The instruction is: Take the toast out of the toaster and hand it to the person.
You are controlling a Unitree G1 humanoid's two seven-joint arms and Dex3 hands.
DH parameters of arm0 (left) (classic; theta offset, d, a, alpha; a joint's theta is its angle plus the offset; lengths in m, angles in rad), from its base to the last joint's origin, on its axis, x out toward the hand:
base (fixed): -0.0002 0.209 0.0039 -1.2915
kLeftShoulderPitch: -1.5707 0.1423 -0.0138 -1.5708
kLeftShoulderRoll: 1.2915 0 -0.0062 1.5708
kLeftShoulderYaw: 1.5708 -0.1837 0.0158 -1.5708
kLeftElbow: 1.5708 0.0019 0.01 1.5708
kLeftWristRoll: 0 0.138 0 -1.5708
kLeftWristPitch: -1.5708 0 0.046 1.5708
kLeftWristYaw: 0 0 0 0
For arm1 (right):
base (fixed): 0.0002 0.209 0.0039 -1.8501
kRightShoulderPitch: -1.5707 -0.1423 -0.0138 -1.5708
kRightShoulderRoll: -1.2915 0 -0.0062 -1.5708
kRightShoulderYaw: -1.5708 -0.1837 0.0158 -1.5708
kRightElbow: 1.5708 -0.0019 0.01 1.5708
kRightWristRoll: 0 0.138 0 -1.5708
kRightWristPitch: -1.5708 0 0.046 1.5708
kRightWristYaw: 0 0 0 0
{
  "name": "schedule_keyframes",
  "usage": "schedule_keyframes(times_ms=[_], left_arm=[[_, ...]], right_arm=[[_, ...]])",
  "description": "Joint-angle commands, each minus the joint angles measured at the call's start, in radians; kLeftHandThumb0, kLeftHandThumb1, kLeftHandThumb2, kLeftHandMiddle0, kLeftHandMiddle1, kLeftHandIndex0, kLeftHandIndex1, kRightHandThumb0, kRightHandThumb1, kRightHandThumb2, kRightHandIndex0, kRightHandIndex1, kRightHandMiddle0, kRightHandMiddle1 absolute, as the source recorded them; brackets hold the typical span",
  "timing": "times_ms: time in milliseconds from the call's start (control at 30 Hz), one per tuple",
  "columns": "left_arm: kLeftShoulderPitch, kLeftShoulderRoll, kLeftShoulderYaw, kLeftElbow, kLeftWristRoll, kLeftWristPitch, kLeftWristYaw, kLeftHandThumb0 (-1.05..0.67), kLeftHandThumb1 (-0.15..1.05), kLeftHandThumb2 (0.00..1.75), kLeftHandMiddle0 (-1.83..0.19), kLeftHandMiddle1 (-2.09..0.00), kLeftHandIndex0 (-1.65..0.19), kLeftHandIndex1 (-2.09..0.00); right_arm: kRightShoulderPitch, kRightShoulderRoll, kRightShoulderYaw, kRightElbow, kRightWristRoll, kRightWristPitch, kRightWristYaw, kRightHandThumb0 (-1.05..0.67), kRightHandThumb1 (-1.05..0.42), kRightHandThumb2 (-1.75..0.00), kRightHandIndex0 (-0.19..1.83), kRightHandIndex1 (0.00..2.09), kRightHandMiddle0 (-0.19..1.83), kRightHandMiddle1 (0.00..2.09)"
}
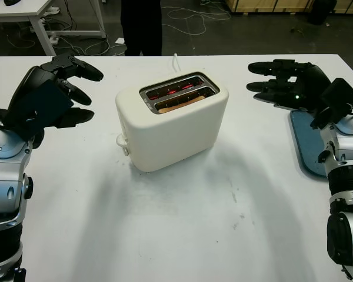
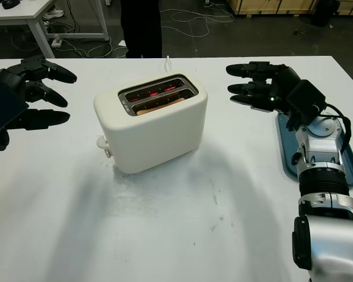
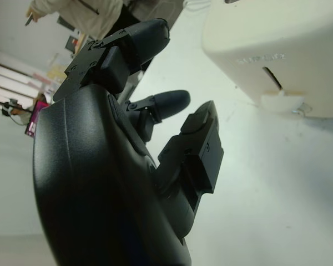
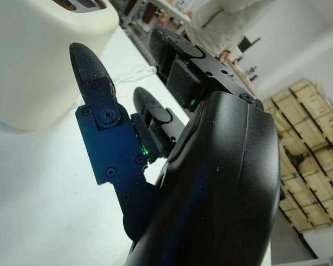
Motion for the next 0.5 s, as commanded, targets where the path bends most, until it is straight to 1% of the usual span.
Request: schedule_keyframes(times_ms=[0, 233, 367, 467], left_arm=[[-0.018, 0.005, -0.001, -0.006, 0.005, 0.001, 0.006, 0.45, 0.92, 0.17, -0.39, -1.38, -0.34, -1.09], [-0.016, 0.007, 0.003, -0.008, 0.002, 0.002, 0.003, 0.46, 0.92, 0.19, -0.41, -1.38, -0.34, -1.09], [-0.016, 0.001, 0.007, -0.009, -0.004, 0.005, 0.004, 0.45, 0.92, 0.18, -0.41, -1.38, -0.35, -1.09], [-0.014, 0.000, 0.007, -0.015, -0.004, 0.008, 0.004, 0.46, 0.92, 0.18, -0.41, -1.39, -0.34, -1.09]], right_arm=[[-0.005, 0.008, -0.005, -0.007, 0.010, -0.011, -0.004, -0.52, -0.79, 0.00, 0.87, 0.00, 0.79, 0.00], [-0.006, 0.008, -0.005, 0.010, 0.008, -0.029, 0.001, -0.50, -0.79, 0.00, 0.86, 0.00, 0.78, 0.00], [-0.003, 0.009, -0.007, -0.002, 0.012, -0.008, -0.003, -0.49, -0.79, 0.00, 0.87, 0.00, 0.79, 0.00], [0.002, 0.007, -0.007, -0.007, 0.010, -0.018, -0.005, -0.50, -0.79, 0.00, 0.87, 0.00, 0.79, 0.00]])
